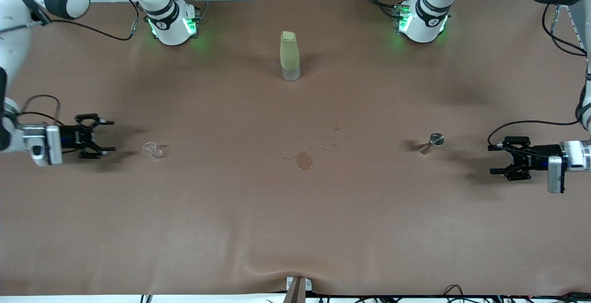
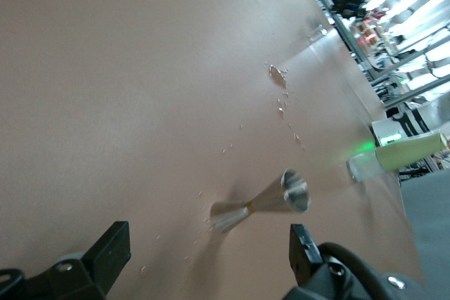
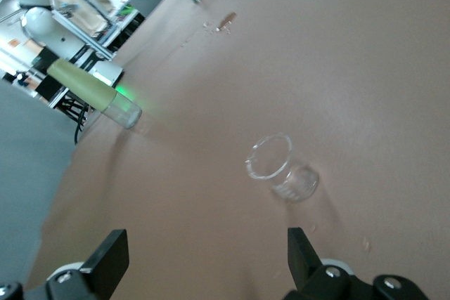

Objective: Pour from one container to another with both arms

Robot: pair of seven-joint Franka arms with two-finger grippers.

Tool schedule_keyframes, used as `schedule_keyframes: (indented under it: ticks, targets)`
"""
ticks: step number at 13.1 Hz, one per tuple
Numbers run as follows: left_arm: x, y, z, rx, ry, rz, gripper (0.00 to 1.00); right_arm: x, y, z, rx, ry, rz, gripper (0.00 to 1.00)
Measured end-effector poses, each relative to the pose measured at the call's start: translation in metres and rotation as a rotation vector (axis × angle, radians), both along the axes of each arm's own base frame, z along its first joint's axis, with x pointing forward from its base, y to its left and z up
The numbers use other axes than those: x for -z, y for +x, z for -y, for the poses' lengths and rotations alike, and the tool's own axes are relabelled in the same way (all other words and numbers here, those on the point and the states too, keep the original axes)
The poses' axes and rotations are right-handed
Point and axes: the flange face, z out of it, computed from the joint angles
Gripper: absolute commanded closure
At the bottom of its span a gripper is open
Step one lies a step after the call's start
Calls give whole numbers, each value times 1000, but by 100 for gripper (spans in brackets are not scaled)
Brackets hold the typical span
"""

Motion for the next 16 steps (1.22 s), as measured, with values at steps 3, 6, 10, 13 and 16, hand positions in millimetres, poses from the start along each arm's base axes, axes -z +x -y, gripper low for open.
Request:
schedule_keyframes:
  ticks: [3, 6, 10, 13, 16]
  targets:
    - [-84, 20, 44, -42, 191, -114, 0, -108, -1, 0, 110, -230, -225, 0]
    - [-172, 24, 103, -128, 426, -199, 0, -218, -6, -33, 245, -452, -388, 0]
    - [-259, 11, 170, -285, 690, -240, 0, -316, -5, -95, 430, -719, -499, 0]
    - [-312, -10, 199, -426, 814, -253, 0, -356, 2, -169, 537, -918, -523, 0]
    - [-340, -25, 233, -485, 964, -211, 0, -372, 0, -206, 641, -1019, -544, 0]
